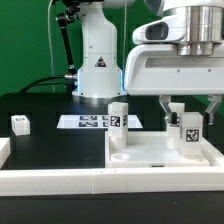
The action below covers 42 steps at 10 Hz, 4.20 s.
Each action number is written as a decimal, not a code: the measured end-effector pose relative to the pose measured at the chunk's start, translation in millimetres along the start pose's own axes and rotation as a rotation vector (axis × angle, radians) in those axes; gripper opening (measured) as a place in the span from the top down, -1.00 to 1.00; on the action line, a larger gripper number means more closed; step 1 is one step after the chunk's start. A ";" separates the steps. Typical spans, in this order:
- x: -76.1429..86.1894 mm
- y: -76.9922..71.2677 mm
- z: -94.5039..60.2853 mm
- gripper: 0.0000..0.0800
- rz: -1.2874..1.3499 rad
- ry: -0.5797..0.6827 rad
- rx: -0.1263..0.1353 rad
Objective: Assemble square table
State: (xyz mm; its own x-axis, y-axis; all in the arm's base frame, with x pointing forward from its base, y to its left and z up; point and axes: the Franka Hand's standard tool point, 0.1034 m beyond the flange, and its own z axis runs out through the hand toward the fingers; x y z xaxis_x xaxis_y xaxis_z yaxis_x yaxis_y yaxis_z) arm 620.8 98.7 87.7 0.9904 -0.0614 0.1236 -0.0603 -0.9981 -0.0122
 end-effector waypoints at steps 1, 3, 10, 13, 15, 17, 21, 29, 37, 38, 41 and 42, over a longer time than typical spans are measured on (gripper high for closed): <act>0.0 0.1 0.0 0.26 0.014 0.000 0.000; -0.1 0.2 0.2 0.26 0.055 0.000 0.000; -2.6 2.4 1.4 0.26 0.803 -0.026 0.011; -2.8 8.0 2.0 0.26 1.039 -0.044 0.017; -0.9 15.9 2.6 0.26 1.169 -0.062 0.010; -1.2 15.3 3.0 0.26 1.344 -0.073 0.015; -2.5 8.9 3.3 -0.55 1.237 -0.065 0.010; 0.0 4.6 4.2 -0.62 0.558 -0.016 0.040; -0.9 8.1 7.5 -0.62 -0.037 0.034 -0.010; -1.1 7.4 7.6 -0.62 -0.038 0.034 -0.009; -0.9 8.3 7.7 -0.01 -0.010 0.034 -0.009; -0.9 8.6 7.7 0.27 -0.010 0.034 -0.010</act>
Offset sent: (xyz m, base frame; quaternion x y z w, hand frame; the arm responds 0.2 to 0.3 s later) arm 0.0000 0.0000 0.0000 0.0000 0.0000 0.1938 0.9810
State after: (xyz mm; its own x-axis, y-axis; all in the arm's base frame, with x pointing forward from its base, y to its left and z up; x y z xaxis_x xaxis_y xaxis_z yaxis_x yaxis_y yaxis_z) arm 620.3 90.2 79.8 0.9862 -0.0514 0.1572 -0.0518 -0.9987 -0.0012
